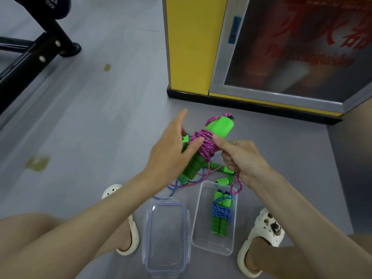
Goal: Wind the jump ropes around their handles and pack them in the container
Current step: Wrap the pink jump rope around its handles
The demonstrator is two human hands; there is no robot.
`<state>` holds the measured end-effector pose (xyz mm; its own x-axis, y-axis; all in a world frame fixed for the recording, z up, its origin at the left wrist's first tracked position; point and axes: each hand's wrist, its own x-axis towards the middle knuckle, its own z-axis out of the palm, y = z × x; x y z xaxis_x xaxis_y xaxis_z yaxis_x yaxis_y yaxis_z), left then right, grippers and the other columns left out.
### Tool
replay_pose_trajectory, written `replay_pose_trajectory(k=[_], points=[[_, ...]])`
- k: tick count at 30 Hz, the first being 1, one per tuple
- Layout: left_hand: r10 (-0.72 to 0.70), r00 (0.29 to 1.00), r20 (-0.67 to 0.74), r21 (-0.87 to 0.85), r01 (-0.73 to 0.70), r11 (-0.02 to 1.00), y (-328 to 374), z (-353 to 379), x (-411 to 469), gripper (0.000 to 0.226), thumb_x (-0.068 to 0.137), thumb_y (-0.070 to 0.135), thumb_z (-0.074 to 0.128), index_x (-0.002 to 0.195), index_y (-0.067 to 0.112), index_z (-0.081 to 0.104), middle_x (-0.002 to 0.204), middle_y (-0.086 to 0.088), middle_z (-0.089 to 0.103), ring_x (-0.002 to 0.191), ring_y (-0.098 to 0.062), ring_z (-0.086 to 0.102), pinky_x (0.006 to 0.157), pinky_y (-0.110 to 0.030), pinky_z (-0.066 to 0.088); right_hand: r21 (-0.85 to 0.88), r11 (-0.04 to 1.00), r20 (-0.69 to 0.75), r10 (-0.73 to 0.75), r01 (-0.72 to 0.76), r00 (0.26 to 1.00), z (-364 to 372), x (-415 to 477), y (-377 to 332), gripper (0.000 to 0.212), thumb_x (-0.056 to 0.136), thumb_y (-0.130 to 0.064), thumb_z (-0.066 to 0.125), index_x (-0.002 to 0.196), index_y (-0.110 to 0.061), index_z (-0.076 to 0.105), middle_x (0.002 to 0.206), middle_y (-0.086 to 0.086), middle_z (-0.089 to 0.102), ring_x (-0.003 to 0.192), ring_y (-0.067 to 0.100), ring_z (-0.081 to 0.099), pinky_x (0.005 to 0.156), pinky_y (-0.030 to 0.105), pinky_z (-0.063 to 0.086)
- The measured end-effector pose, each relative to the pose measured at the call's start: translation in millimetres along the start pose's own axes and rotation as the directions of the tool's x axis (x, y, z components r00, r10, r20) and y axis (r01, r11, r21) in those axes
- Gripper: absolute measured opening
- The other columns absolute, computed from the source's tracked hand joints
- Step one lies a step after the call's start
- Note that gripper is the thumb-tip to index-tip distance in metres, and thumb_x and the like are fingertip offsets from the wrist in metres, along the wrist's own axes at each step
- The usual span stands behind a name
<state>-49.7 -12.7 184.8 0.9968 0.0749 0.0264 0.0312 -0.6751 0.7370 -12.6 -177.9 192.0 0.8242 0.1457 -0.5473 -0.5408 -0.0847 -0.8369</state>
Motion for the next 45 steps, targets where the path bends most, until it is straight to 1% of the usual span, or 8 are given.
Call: replay_pose_trajectory(k=[2, 6, 18, 27, 33, 39, 42, 45], points=[[-0.277, 0.922, 0.269, -0.286, 0.351, 0.892, -1.0, -9.0, 9.7, 0.084, 0.075, 0.064, 0.055, 0.145, 0.026, 0.029, 0.125, -0.002, 0.056, 0.102, -0.016, 0.060, 0.088, -0.035, 0.050, 0.025, 0.999, 0.058, -0.025, 0.024, 0.998, 0.9, -2.4, -0.6, 0.024, 0.082, -0.031, 0.069, 0.072, -0.009, 0.067, 0.041, -0.006, 0.029, 0.036, 0.007, 0.016, 0.034, 0.017, 0.015], [-0.239, 0.745, 0.623, -0.512, 0.619, 0.596, -0.7, -8.5, 4.6, 0.062, 0.069, 0.039, 0.072, 0.124, 0.017, 0.054, 0.105, -0.009, 0.073, 0.092, -0.030, 0.071, 0.080, -0.039, 0.058, 0.043, 0.999, 0.112, -0.038, 0.033, 0.993, -2.8, -4.0, -4.2, 0.018, 0.082, -0.026, 0.067, 0.078, -0.008, 0.067, 0.043, -0.006, 0.030, 0.037, 0.006, 0.018, 0.034, 0.016, 0.018], [-0.095, 0.984, 0.151, -0.004, 0.097, 0.995, -2.2, 0.8, 4.4, 0.069, 0.074, 0.043, 0.078, 0.131, 0.024, 0.044, 0.097, 0.009, 0.059, 0.089, -0.014, 0.058, 0.077, -0.031, 0.049, -0.086, 0.995, 0.012, 0.049, -0.047, 0.999, 0.2, 3.7, 7.0, 0.023, 0.086, -0.027, 0.066, 0.088, -0.004, 0.067, 0.050, 0.000, 0.039, 0.032, 0.003, 0.026, 0.032, 0.015, 0.021], [0.196, 0.980, 0.036, 0.616, -0.176, 0.768, -17.2, 11.4, -4.0, 0.076, 0.079, 0.050, 0.070, 0.142, 0.021, 0.038, 0.093, -0.002, 0.067, 0.077, -0.026, 0.066, 0.054, -0.031, 0.046, -0.044, 0.975, 0.121, 0.220, -0.216, 0.968, 4.2, 3.9, 11.1, 0.027, 0.089, -0.026, 0.062, 0.080, 0.000, 0.063, 0.048, 0.002, 0.052, 0.033, 0.004, 0.034, 0.034, 0.015, 0.028], [0.542, 0.840, -0.031, 0.819, -0.289, 0.496, -27.1, 17.7, -8.7, 0.068, 0.064, 0.001, 0.064, 0.131, 0.010, 0.054, 0.078, -0.008, 0.065, 0.053, -0.025, 0.054, 0.048, -0.028, 0.041, 0.038, 0.971, 0.243, 0.222, -0.237, 0.945, 13.6, 1.5, 7.3, 0.049, 0.064, -0.056, 0.065, 0.083, -0.012, 0.061, 0.060, 0.003, 0.056, 0.043, 0.008, 0.040, 0.042, 0.018, 0.036], [0.468, 0.882, 0.047, 0.625, -0.392, 0.675, -27.2, 19.8, -7.7, 0.069, 0.081, 0.046, 0.066, 0.137, 0.013, 0.046, 0.104, -0.010, 0.066, 0.085, -0.030, 0.063, 0.079, -0.041, 0.051, 0.088, 0.984, 0.120, 0.145, -0.156, 0.982, 11.6, 7.0, 8.2, 0.045, 0.059, -0.053, 0.071, 0.074, -0.012, 0.058, 0.058, 0.004, 0.050, 0.042, 0.009, 0.035, 0.040, 0.019, 0.034], [0.088, 0.994, 0.061, 0.255, -0.101, 0.962, -9.6, 6.7, -4.6, 0.071, 0.080, 0.064, 0.059, 0.137, 0.025, 0.047, 0.118, 0.002, 0.062, 0.103, -0.018, 0.059, 0.084, -0.036, 0.049, 0.000, 0.996, 0.105, 0.085, -0.085, 0.991, 7.5, 8.5, 4.7, 0.045, 0.058, -0.051, 0.072, 0.069, -0.011, 0.057, 0.057, 0.003, 0.046, 0.041, 0.008, 0.031, 0.041, 0.019, 0.028], [-0.270, 0.932, 0.241, -0.245, 0.327, 0.913, 0.6, -11.2, 6.9, 0.076, 0.071, 0.064, 0.068, 0.133, 0.027, 0.048, 0.119, 0.003, 0.060, 0.102, -0.012, 0.060, 0.089, -0.029, 0.051, 0.005, 0.998, 0.235, 0.057, -0.060, 0.970, 8.0, 4.3, 1.8, 0.043, 0.063, -0.048, 0.070, 0.073, -0.009, 0.057, 0.056, 0.002, 0.048, 0.045, 0.009, 0.030, 0.041, 0.019, 0.028]])
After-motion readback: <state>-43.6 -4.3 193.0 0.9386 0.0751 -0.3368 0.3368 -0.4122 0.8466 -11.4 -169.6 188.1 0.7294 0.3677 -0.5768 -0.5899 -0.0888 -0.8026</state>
